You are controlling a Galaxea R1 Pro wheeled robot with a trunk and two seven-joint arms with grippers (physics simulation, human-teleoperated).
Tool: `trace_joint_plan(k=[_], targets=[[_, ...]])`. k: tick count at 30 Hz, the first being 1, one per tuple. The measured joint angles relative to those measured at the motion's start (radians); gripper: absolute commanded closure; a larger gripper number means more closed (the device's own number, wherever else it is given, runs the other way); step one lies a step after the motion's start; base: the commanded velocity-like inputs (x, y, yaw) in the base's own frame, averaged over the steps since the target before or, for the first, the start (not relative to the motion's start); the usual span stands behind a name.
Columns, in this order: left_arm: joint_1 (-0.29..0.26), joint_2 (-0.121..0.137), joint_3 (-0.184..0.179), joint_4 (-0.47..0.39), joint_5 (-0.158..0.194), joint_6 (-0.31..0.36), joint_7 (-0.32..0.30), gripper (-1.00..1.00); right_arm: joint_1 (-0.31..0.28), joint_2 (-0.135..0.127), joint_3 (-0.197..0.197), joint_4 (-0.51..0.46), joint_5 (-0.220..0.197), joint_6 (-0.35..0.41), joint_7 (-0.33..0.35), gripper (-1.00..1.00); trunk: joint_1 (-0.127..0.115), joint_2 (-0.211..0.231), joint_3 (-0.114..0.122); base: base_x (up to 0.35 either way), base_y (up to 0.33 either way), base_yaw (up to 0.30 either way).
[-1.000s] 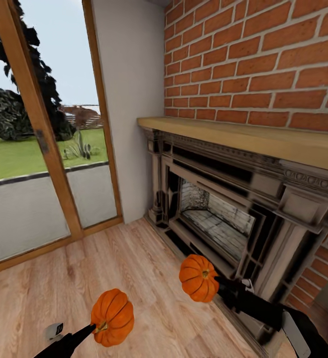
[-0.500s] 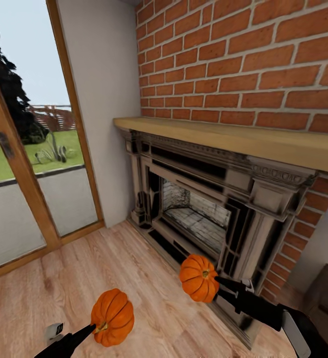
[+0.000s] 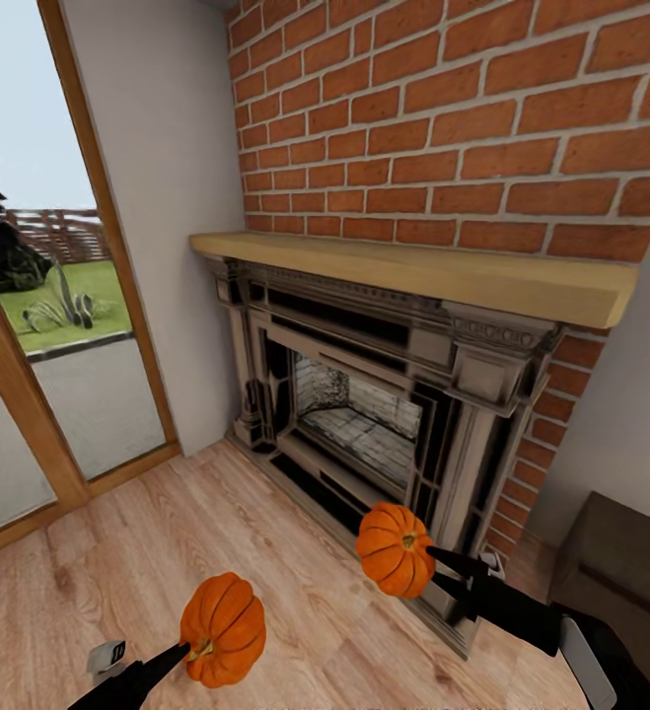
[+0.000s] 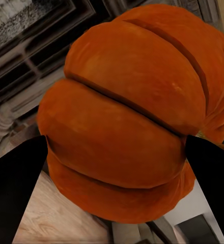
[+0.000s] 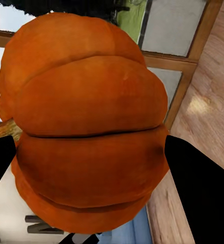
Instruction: Place each of the two pumpkins and all three candles from the living room inside a cabinet in the living room (use any cabinet), then make sure every cabinet is closed, and position the cauldron so it is next to a table in the living room.
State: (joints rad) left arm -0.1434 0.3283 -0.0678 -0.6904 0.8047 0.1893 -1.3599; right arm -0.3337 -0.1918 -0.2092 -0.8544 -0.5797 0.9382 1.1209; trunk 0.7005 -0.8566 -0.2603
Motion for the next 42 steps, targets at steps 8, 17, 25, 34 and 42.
trace_joint_plan(k=[8,17,25,34,42], targets=[[0.0,0.0,0.0,0.0,0.0,0.0,0.0,1.0,0.0,-0.001,0.0,0.0,0.0,0.0,0.0,1.0,0.0,0.0,0.0,-0.007,0.0,-0.005],[0.0,0.0,0.0,0.0,0.0,0.0,0.0,1.0,0.0,0.0,0.0,0.0,-0.001,0.0,0.001,1.0,0.0,0.0,0.002,0.0,0.0,-0.084],[0.0,0.0,0.0,0.0,0.0,0.0,0.0,1.0,0.0,0.0,0.0,0.0,0.0,0.0,0.0,1.0,0.0,0.0,0.009,0.0,0.0,-0.243],[0.0,0.0,0.0,0.0,0.0,0.0,0.0,1.0,0.0,0.0,0.0,0.0,0.003,-0.002,0.0,1.0,0.0,0.0,0.017,0.0,0.0,-0.26],[0.0,-0.001,0.0,0.0,0.0,0.0,0.001,1.0,0.0,0.0,0.0,0.0,-0.001,0.0,0.001,1.0,0.0,0.0,0.02,0.0,0.0,-0.09]])
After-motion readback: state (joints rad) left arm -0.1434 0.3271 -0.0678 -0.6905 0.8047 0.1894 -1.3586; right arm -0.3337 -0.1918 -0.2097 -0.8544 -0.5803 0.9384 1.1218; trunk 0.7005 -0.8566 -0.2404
